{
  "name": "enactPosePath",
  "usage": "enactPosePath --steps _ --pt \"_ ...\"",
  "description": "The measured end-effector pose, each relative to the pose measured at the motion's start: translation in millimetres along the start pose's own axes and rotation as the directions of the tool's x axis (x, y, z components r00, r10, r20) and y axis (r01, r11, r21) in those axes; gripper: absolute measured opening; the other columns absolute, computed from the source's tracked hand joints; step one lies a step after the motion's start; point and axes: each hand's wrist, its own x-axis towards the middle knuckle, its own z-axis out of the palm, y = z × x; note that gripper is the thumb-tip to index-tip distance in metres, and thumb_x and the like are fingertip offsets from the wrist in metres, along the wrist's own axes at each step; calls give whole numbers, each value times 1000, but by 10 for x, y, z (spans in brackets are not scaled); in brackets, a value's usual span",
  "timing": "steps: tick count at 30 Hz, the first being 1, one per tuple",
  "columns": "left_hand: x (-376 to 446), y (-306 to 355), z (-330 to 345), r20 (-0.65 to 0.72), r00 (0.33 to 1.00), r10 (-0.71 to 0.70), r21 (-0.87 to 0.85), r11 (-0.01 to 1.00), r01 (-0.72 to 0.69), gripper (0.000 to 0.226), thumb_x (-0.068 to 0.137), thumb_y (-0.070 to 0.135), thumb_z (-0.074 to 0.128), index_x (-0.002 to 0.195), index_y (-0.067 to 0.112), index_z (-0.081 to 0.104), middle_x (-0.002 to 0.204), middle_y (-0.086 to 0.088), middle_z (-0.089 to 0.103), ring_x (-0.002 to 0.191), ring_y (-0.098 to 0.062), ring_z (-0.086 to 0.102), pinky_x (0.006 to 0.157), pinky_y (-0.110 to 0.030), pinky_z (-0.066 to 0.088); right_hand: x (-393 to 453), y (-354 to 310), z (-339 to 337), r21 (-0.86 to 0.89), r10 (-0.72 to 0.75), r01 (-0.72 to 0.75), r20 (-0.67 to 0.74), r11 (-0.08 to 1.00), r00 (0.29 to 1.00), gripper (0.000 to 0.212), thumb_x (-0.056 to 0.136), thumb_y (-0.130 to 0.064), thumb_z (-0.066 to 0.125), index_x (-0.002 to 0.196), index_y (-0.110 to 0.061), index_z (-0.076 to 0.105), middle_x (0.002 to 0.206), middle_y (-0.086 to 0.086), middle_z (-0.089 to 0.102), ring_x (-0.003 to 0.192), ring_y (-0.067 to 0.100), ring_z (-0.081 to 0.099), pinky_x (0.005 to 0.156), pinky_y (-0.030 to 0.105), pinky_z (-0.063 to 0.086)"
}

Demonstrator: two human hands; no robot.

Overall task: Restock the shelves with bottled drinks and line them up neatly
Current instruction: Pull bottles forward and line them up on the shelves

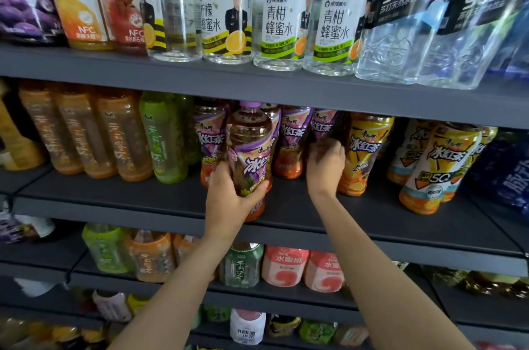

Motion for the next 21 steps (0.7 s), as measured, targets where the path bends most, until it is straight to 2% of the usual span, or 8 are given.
enactPosePath --steps 2,5,8,14,21 --pt "8 -8 16 -3 1000 -1 -9 1000 1 60 68 38 77 112 10 49 106 0 50 102 -9 43 83 -21 37 95 -4 3 -48 61 -59 30 997 998 45 90 0 49 132 6 35 128 25 47 119 37 45 96 34 37" --pt "12 -3 18 -10 1000 1 -7 1000 -1 59 67 39 77 111 11 49 103 2 49 100 -9 45 83 -21 37 271 -112 72 -62 178 -173 103 983 979 46 92 -7 48 131 8 29 129 26 47 120 39 46 93 38 38" --pt "9 0 16 -2 1000 11 -8 1000 -11 59 67 41 76 110 11 49 102 4 48 99 -7 43 82 -20 36 365 -160 108 -125 227 -212 118 969 967 53 93 -12 51 135 7 24 132 26 44 121 39 45 94 38 39" --pt "10 -2 17 14 1000 -3 -17 1000 3 60 66 43 75 110 11 48 103 1 49 99 -8 43 82 -21 36 266 -200 93 -193 230 -210 88 959 969 49 87 -5 54 127 6 28 132 25 39 113 44 50 87 44 42" --pt "12 6 25 7 1000 -2 -15 1000 2 60 67 39 78 111 9 48 103 0 49 101 -14 47 80 -21 36 140 -219 -63 -158 247 -229 104 960 963 50 88 -9 55 128 5 27 132 27 40 117 43 47 91 42 40"
